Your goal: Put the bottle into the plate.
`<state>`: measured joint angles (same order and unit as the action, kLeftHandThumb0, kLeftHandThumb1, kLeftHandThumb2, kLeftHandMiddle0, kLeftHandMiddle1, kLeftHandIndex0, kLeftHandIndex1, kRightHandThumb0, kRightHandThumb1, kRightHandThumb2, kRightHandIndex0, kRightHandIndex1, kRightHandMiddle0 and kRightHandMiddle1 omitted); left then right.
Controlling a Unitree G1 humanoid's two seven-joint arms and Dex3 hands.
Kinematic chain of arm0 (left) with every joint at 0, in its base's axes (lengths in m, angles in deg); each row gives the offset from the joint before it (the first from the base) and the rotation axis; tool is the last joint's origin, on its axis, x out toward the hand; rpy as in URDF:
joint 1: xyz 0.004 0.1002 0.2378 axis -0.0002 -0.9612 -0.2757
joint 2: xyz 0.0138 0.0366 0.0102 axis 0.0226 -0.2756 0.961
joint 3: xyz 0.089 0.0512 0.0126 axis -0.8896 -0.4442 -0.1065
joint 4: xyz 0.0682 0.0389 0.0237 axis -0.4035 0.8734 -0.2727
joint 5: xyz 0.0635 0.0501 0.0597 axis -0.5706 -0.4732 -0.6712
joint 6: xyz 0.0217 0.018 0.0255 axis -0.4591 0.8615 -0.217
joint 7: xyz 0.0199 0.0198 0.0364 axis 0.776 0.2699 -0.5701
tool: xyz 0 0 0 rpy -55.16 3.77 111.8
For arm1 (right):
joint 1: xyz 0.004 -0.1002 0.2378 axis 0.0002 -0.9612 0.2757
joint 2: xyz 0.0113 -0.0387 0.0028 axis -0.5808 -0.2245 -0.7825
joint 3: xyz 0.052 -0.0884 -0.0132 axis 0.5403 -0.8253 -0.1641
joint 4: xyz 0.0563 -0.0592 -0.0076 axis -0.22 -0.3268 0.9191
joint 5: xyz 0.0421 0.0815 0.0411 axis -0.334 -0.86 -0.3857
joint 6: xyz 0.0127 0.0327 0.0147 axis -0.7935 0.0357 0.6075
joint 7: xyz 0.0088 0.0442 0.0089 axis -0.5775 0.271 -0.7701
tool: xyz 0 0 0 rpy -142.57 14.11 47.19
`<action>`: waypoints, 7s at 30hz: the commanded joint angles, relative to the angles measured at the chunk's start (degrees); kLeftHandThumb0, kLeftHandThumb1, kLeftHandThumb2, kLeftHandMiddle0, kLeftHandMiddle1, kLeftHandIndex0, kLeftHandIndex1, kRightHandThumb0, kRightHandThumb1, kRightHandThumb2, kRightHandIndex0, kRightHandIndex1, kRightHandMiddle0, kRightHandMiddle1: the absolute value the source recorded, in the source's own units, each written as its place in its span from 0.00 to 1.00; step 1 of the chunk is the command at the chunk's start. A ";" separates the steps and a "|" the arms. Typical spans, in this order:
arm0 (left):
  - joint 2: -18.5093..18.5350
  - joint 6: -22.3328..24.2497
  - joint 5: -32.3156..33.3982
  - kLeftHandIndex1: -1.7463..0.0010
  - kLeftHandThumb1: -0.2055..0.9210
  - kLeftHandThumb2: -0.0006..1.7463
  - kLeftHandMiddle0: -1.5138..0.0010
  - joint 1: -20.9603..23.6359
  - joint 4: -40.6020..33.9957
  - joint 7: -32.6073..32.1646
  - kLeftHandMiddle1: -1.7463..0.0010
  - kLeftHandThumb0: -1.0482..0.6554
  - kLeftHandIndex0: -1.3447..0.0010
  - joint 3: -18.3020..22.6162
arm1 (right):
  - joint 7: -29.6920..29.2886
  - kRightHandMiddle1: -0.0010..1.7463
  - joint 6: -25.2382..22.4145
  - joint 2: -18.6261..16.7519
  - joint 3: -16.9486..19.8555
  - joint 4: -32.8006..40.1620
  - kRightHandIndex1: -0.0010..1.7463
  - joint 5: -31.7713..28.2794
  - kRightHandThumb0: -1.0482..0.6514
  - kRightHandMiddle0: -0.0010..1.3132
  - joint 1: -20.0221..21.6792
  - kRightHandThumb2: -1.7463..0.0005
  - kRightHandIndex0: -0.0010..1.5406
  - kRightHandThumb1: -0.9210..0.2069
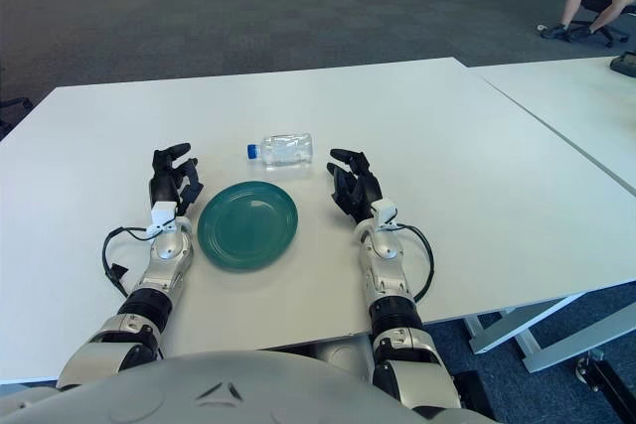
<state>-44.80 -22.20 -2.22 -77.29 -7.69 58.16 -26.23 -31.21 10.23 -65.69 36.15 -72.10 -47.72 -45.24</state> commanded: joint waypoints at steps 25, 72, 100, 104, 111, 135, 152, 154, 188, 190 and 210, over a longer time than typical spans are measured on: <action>-0.13 23.88 6.91 0.32 1.00 0.40 0.78 -5.63 -19.30 14.08 0.64 0.21 1.00 -0.72 | 0.36 0.60 2.63 0.22 -0.65 -1.04 0.21 -0.19 0.29 0.05 2.23 0.58 0.20 0.00; -0.90 17.39 2.08 0.36 1.00 0.43 0.74 -2.88 -11.63 6.49 0.67 0.24 0.96 -1.13 | -11.12 0.61 -2.62 6.07 0.39 21.55 0.39 5.66 0.40 0.06 17.57 0.50 0.19 0.21; -1.81 12.96 1.57 0.35 1.00 0.43 0.72 -1.04 -7.16 5.90 0.68 0.25 0.91 -1.87 | -16.59 0.45 -10.71 9.25 -12.81 9.07 0.16 27.57 0.20 0.00 41.03 0.74 0.15 0.00; -2.02 12.27 1.55 0.35 1.00 0.43 0.73 -0.86 -6.53 5.86 0.67 0.25 0.91 -2.06 | -14.20 0.38 -11.62 8.51 -17.48 6.35 0.11 30.35 0.21 0.00 40.79 0.72 0.13 0.00; -2.67 11.44 1.35 0.35 1.00 0.42 0.73 -1.26 -7.03 6.00 0.67 0.25 0.91 -2.75 | -9.63 0.29 -1.94 5.97 -24.36 -23.71 0.05 33.16 0.15 0.00 49.83 0.73 0.09 0.00; -3.91 10.98 -0.01 0.34 1.00 0.43 0.73 -1.85 -6.88 5.00 0.66 0.25 0.91 -4.38 | -22.11 0.30 -3.80 4.48 -39.60 -41.25 0.02 47.67 0.12 0.00 49.90 0.70 0.10 0.00; -4.22 10.81 -0.48 0.35 1.00 0.44 0.74 -3.09 -8.21 4.71 0.67 0.27 0.92 -4.75 | -23.68 0.23 -9.93 3.98 -41.63 -43.05 0.02 49.02 0.18 0.00 47.76 0.70 0.12 0.00; -4.22 10.66 -0.48 0.35 1.00 0.44 0.74 -3.12 -8.07 4.76 0.67 0.28 0.91 -4.74 | -23.64 0.23 -10.27 4.03 -41.50 -43.10 0.01 48.90 0.18 0.00 47.61 0.70 0.12 0.00; -3.90 8.42 -3.15 0.35 1.00 0.46 0.73 -3.63 -6.67 3.67 0.66 0.25 0.92 -6.09 | -22.39 0.32 -13.00 1.62 -41.49 -43.85 0.02 49.17 0.20 0.00 43.21 0.71 0.18 0.00; -3.96 8.32 -3.29 0.35 1.00 0.46 0.73 -3.74 -6.72 3.43 0.66 0.25 0.92 -6.13 | -22.52 0.33 -13.10 1.60 -42.09 -43.91 0.02 49.66 0.19 0.00 42.96 0.71 0.18 0.00; -4.01 6.65 -5.53 0.35 1.00 0.46 0.72 -4.12 -6.09 -0.02 0.63 0.26 0.91 -6.83 | -23.80 0.36 -13.16 0.95 -45.50 -44.33 0.02 52.00 0.18 0.00 41.63 0.72 0.21 0.00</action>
<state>-49.17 -15.36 -7.06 -80.74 -14.76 59.02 -32.84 -55.83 -2.81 -64.31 -8.59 -115.53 3.08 -2.31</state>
